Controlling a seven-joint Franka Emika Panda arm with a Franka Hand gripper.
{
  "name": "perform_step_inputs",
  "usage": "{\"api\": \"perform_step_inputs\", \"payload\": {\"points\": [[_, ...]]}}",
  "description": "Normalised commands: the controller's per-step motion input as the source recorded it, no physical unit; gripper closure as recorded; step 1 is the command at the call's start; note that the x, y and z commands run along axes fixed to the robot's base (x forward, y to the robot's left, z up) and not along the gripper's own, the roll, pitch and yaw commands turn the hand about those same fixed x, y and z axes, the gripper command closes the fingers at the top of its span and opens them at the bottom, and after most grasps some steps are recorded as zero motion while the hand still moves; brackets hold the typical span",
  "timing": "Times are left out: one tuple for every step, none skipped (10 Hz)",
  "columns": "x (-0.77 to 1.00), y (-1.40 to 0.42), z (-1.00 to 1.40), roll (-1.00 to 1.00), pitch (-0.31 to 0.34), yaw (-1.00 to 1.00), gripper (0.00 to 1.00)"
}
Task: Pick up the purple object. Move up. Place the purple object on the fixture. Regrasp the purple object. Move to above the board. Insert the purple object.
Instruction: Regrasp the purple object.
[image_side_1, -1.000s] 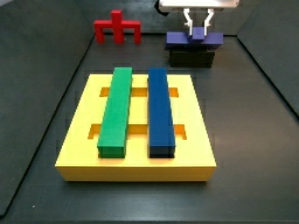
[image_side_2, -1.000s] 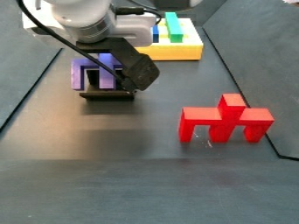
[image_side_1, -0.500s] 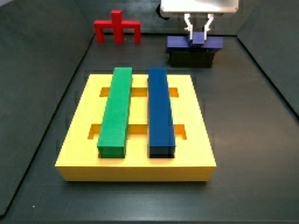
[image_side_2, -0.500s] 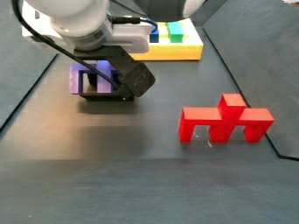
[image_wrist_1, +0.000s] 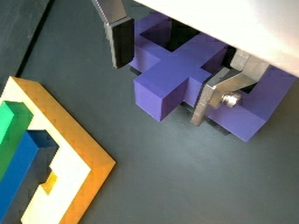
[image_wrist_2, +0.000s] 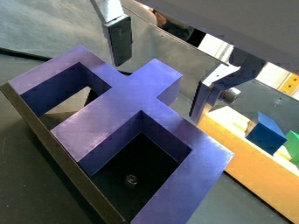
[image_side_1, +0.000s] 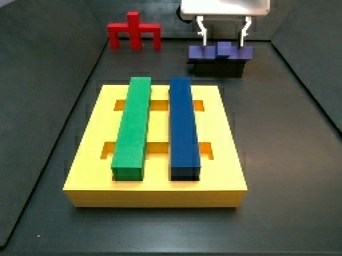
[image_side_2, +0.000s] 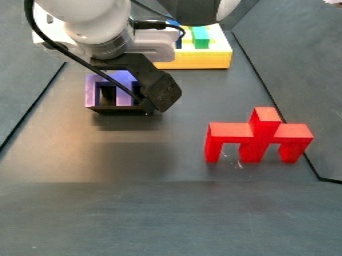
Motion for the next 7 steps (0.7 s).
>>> {"api": "perform_step_inputs", "payload": {"points": [[0.0,-0.12,0.3,1.0,-0.031,0.19,0.0],[0.0,-0.14,0.28,1.0,-0.074,0.19,0.0],[0.0,-0.14,0.27,1.0,-0.114,0.18,0.0],[0.0,-0.1,0.09,1.0,-0.18,0.16,0.0],[0.0,-0.15,0.02,1.0,-0.091,0.0,0.0],[-0.03,-0.13,0.0,1.0,-0.017,0.0,0.0],[-0.08,-0.09,0.0,1.0,0.0,-0.08,0.0]]}}
